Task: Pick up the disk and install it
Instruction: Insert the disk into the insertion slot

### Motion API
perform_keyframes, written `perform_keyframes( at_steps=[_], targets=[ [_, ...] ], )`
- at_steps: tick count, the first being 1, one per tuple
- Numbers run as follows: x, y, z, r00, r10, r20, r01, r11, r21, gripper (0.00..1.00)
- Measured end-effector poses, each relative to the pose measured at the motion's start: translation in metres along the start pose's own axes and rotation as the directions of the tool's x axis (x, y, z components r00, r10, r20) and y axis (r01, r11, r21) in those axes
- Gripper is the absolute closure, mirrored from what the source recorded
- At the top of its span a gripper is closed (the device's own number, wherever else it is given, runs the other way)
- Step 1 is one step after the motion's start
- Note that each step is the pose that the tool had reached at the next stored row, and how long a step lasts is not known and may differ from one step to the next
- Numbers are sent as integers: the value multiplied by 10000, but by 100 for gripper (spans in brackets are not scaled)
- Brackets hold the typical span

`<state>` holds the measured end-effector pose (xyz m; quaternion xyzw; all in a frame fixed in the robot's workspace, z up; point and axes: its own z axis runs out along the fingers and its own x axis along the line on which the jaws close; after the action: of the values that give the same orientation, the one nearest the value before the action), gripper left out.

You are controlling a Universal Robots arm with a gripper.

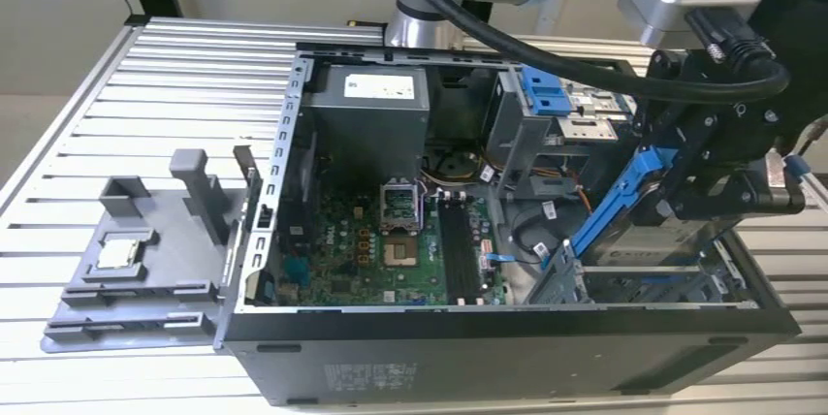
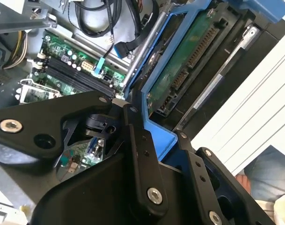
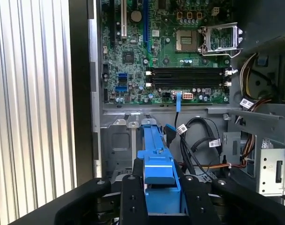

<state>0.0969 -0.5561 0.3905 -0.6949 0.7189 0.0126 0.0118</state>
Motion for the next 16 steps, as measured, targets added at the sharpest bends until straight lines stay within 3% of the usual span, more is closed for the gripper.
perform_keyframes(
  at_steps=[16],
  targets=[
    [0,0,2,10000,1,3,-1,10000,1,100]
  ],
)
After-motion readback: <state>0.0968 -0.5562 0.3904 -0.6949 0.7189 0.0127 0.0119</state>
